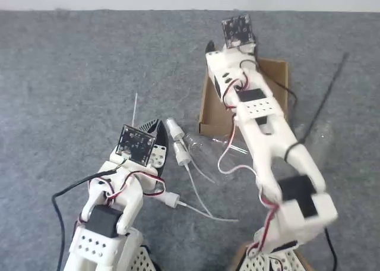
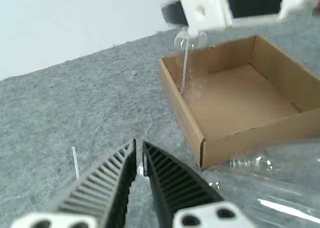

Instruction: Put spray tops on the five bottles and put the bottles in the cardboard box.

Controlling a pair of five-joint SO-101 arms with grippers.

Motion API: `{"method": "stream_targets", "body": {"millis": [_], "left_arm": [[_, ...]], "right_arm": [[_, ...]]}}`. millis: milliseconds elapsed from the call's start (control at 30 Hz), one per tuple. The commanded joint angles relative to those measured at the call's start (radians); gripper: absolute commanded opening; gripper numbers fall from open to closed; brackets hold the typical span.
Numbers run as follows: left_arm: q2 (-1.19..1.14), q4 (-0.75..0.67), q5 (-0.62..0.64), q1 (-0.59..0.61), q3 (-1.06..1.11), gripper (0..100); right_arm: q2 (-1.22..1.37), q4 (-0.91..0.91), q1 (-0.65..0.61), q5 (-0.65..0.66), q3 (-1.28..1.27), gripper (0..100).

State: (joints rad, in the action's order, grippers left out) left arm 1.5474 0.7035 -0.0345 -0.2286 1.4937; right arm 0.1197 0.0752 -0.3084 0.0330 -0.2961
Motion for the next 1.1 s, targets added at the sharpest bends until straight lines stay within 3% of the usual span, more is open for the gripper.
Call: {"method": "stream_targets", "body": {"millis": [0,400,533,733,867,1067], "left_arm": [[0.017,-0.031,-0.009,0.005,-0.010,1],[0.017,-0.031,-0.009,0.005,-0.010,1],[0.017,-0.031,-0.009,0.005,-0.010,1],[0.017,-0.031,-0.009,0.005,-0.010,1],[0.017,-0.031,-0.009,0.005,-0.010,1],[0.017,-0.031,-0.008,0.005,-0.010,1]], "right_arm": [[-0.243,0.154,-0.004,0.012,0.060,33.3],[-0.619,0.970,0.007,0.018,0.058,33.3],[-0.728,1.188,0.084,0.018,0.058,33.5],[-0.766,1.283,0.331,0.029,0.055,33.3],[-0.722,1.245,0.509,0.124,-0.015,33.3],[-0.495,1.170,0.656,0.167,-0.061,33.5]]}}
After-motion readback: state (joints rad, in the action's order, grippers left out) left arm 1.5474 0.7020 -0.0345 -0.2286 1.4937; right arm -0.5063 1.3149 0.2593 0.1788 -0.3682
